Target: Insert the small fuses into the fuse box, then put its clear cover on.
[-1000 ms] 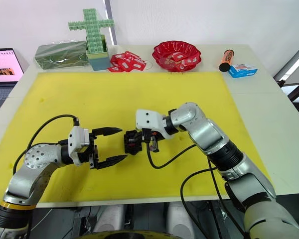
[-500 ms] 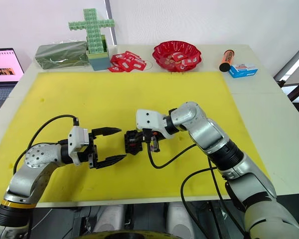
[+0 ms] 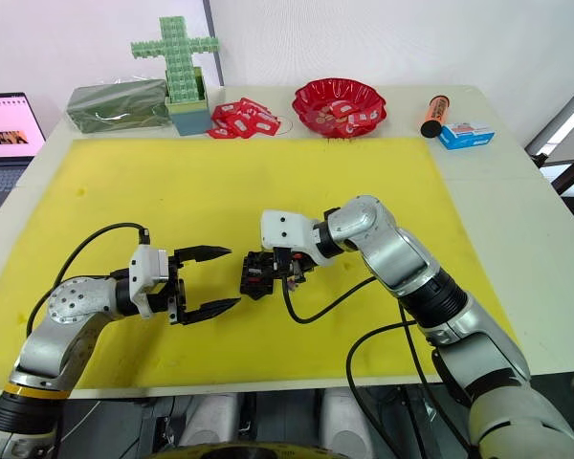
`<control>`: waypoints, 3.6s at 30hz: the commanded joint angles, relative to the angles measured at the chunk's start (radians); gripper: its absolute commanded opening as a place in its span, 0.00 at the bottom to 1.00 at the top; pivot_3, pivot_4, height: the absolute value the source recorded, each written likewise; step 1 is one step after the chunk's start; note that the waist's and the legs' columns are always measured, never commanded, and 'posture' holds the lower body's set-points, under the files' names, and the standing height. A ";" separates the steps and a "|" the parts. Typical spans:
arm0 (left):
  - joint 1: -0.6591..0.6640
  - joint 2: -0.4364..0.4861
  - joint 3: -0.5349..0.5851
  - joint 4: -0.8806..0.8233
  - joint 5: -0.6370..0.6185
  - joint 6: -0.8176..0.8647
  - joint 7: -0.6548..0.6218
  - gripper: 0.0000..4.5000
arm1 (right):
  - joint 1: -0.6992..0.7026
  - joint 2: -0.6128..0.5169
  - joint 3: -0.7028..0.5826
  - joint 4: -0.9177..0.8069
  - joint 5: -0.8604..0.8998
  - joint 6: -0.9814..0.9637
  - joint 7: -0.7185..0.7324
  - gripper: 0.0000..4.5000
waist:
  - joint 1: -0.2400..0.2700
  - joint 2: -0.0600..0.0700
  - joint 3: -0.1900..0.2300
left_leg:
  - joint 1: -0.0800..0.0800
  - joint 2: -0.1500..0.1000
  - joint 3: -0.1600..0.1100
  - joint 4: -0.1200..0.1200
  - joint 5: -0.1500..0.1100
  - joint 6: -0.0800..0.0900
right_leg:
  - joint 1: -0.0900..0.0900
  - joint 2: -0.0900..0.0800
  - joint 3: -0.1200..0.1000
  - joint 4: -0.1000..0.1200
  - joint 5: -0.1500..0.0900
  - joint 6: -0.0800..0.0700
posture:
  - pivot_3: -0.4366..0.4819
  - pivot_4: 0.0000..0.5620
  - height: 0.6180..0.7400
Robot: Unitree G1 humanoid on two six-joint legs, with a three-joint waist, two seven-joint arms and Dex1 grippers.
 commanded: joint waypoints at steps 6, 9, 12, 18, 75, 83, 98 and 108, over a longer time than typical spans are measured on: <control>-0.008 -0.007 -0.004 0.009 0.002 -0.035 -0.010 1.00 | -0.022 0.011 -0.072 -0.039 0.081 0.018 0.007 0.27 | 0.000 0.000 0.000 | 0.000 0.000 0.000 0.000 0.000 0.000 | 0.000 0.000 0.000 0.000 0.000 0.000 | 0.48 0.27 1.00; -0.010 -0.008 -0.003 0.012 0.002 -0.038 -0.012 1.00 | -0.015 0.008 -0.060 -0.039 0.075 0.009 0.004 0.08 | 0.000 0.000 0.000 | 0.000 0.000 0.000 0.000 0.000 0.000 | 0.000 0.000 0.000 0.000 0.000 0.000 | 0.48 0.27 1.00; -0.007 -0.008 -0.002 0.010 0.002 -0.040 -0.014 1.00 | -0.010 0.010 -0.048 -0.036 0.060 0.000 -0.006 0.00 | 0.000 0.000 0.000 | 0.000 0.000 0.000 0.000 0.000 0.000 | 0.000 0.000 0.000 0.000 0.000 0.000 | 0.48 0.27 1.00; 0.000 -0.005 -0.001 0.009 0.003 -0.050 -0.019 1.00 | -0.010 0.011 -0.033 -0.029 0.052 -0.001 -0.013 0.00 | 0.000 0.000 0.000 | 0.000 0.000 0.000 0.000 0.000 0.000 | 0.000 0.000 0.000 0.000 0.000 0.000 | 0.48 0.27 1.00; -0.023 0.146 0.189 -0.097 -0.087 0.227 0.112 1.00 | 0.152 -0.098 -0.343 -0.229 0.101 0.033 -0.146 0.08 | 0.009 0.002 0.002 | 0.007 0.001 -0.003 -0.002 0.000 0.000 | 0.006 -0.001 0.000 -0.001 -0.001 -0.001 | 0.48 0.27 1.00; 0.068 0.163 0.376 -0.005 -0.031 0.203 0.227 1.00 | 0.540 -0.214 -0.657 -0.356 0.139 0.140 -0.291 0.69 | 0.000 0.004 0.003 | 0.004 0.000 -0.003 -0.003 0.000 0.000 | 0.006 -0.002 0.000 -0.007 -0.001 -0.001 | 0.48 0.27 1.00; 0.111 0.140 0.389 0.126 0.020 0.078 0.220 1.00 | 0.775 -0.212 -0.823 -0.326 0.224 0.116 -0.394 1.00 | 0.007 0.005 0.003 | 0.000 0.005 -0.001 -0.002 -0.001 0.000 | 0.005 -0.001 0.000 -0.013 0.000 -0.002 | 0.48 0.27 1.00; 0.017 0.185 0.372 0.078 -0.050 0.131 0.114 1.00 | 0.612 -0.210 -0.846 -0.338 0.369 0.242 -0.458 1.00 | 0.009 0.005 0.003 | 0.000 0.006 0.000 -0.002 -0.001 0.000 | 0.005 0.001 -0.002 -0.013 0.001 -0.004 | 0.48 0.27 1.00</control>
